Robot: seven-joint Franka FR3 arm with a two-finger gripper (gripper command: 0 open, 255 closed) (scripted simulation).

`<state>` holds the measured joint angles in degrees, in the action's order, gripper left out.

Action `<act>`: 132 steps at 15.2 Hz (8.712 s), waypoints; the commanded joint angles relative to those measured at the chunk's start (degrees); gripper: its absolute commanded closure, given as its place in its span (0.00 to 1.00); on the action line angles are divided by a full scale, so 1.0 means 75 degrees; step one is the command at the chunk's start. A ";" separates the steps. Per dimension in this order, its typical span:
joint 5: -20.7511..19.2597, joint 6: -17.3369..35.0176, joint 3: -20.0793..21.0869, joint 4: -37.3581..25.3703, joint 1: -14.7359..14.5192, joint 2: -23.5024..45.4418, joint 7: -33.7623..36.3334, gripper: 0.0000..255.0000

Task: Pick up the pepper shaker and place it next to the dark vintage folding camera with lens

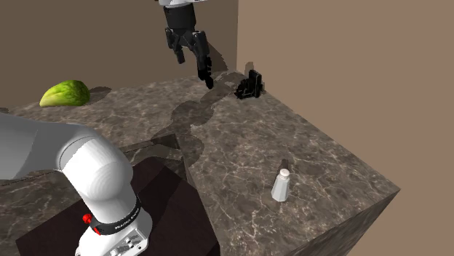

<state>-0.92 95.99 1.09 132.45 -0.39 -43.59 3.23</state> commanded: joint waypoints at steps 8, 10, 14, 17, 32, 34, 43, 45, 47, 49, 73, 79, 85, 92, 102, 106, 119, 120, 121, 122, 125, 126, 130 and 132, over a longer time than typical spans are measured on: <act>-0.0702 0.0856 -0.1005 0.0986 0.0303 -0.0018 -0.1277 0.00; -0.0916 0.1130 -0.1309 0.1186 0.0404 0.0073 -0.1640 0.00; -0.1338 0.1721 -0.1934 0.1472 0.0609 0.0396 -0.2365 0.00; -0.1629 0.2200 -0.2418 0.1580 0.0749 0.0763 -0.2909 0.00; -0.1743 0.4769 -0.4986 0.0745 0.0806 0.4079 -0.6013 0.00; -0.1686 0.4908 -0.5032 0.0769 0.0799 0.4201 -0.6081 0.00; -0.1355 0.5682 -0.5225 0.1002 0.0720 0.4802 -0.6341 0.00; -0.1354 0.5682 -0.5225 0.1002 0.0720 0.4802 -0.6341 0.00; -0.1354 0.5682 -0.5225 0.1002 0.0720 0.4802 -0.6341 0.00; -0.1355 0.5681 -0.5225 0.1002 0.0720 0.4801 -0.6341 1.00; -0.1798 0.3947 -0.4869 0.0205 0.0830 0.3765 -0.6026 1.00; -0.1842 0.3285 -0.4732 -0.0210 0.0840 0.3500 -0.5991 1.00; -0.1844 0.2641 -0.4608 -0.0678 0.0834 0.3314 -0.5987 1.00; -0.1811 0.1910 -0.4484 -0.1291 0.0811 0.3190 -0.6013 1.00; -0.1701 0.1122 -0.4112 -0.1975 0.0651 0.3148 -0.5695 1.00; -0.1568 0.1092 -0.3610 -0.1953 0.0389 0.3223 -0.4979 1.00; -0.0975 0.0962 -0.2255 -0.2824 -0.0540 0.4302 -0.2932 1.00; -0.0931 0.0942 -0.2169 -0.2953 -0.0612 0.4432 -0.2791 1.00; -0.0888 0.0919 -0.2085 -0.3091 -0.0684 0.4568 -0.2652 1.00; -0.0847 0.0894 -0.2002 -0.3239 -0.0753 0.4709 -0.2515 1.00; -0.0731 0.0800 -0.1769 -0.3740 -0.0959 0.5170 -0.2117 1.00; -0.0696 0.0762 -0.1696 -0.3927 -0.1026 0.5335 -0.1989 1.00; -0.0572 0.0564 -0.1430 -0.4787 -0.1289 0.6057 -0.1498 1.00; -0.0520 0.0434 -0.1311 -0.5291 -0.1417 0.6458 -0.1265 1.00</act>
<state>-5.00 99.50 -9.20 94.31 -10.54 3.47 -7.21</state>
